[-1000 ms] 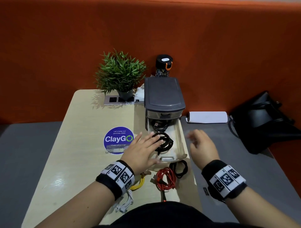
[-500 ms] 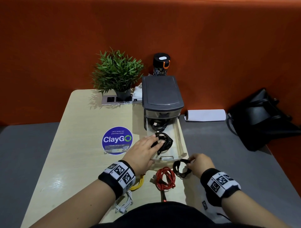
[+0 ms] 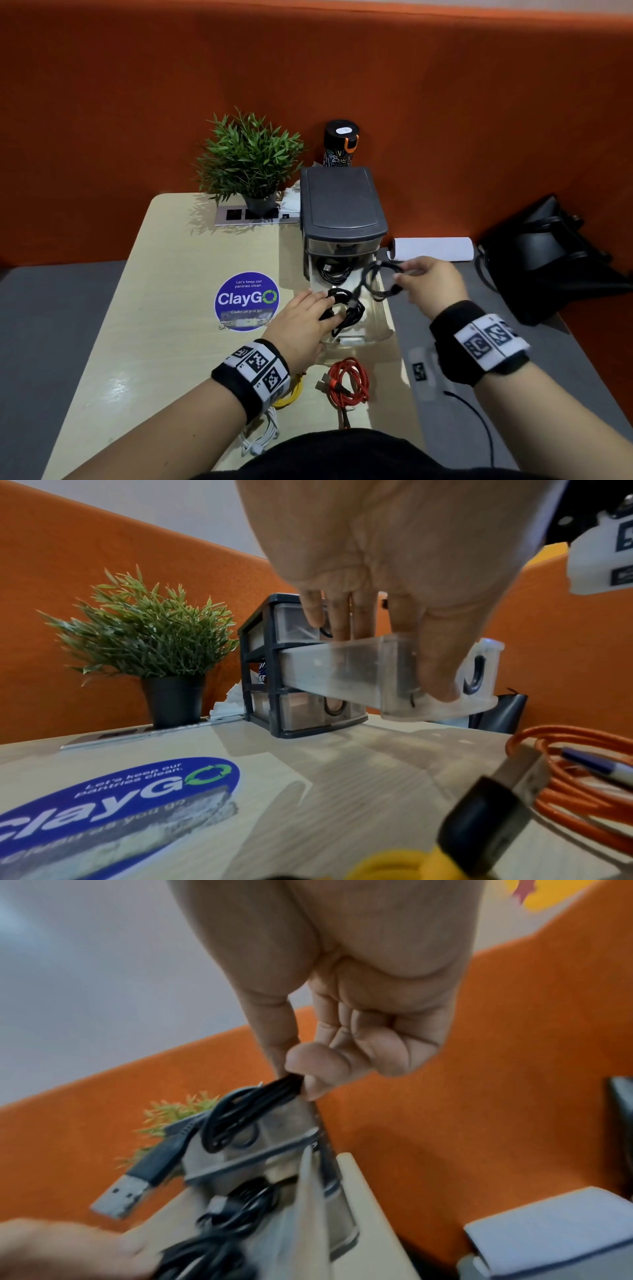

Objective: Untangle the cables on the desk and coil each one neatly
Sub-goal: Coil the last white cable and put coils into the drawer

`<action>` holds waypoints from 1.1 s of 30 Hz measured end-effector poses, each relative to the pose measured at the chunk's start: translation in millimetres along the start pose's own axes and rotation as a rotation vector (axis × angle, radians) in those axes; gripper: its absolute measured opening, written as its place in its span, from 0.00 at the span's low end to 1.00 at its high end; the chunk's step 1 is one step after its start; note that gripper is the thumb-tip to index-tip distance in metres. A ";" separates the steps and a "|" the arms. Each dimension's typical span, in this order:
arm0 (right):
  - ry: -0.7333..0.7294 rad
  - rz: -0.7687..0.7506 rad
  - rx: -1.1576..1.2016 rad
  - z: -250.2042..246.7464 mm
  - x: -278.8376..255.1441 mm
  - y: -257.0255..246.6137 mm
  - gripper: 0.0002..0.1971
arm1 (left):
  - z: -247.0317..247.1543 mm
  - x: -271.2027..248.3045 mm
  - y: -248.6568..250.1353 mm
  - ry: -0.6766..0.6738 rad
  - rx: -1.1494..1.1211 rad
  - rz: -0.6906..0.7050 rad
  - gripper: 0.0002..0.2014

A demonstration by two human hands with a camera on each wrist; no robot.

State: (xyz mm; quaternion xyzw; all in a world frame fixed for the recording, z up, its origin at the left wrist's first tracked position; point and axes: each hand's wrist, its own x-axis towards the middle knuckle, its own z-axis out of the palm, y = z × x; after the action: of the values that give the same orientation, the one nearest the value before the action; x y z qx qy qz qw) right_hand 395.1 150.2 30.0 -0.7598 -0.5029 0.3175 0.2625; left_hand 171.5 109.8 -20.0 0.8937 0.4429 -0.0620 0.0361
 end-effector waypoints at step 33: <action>-0.179 -0.452 -0.571 65.5 -6.7 -14.8 0.19 | -15.6 2.2 8.3 0.057 -0.185 -0.051 0.27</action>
State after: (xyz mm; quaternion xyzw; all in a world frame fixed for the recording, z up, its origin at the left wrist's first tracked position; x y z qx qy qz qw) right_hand 335.4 154.5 -1.2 -0.6414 -0.7472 0.1638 0.0585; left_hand 180.7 108.4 -4.8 0.8764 0.4702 0.0036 0.1042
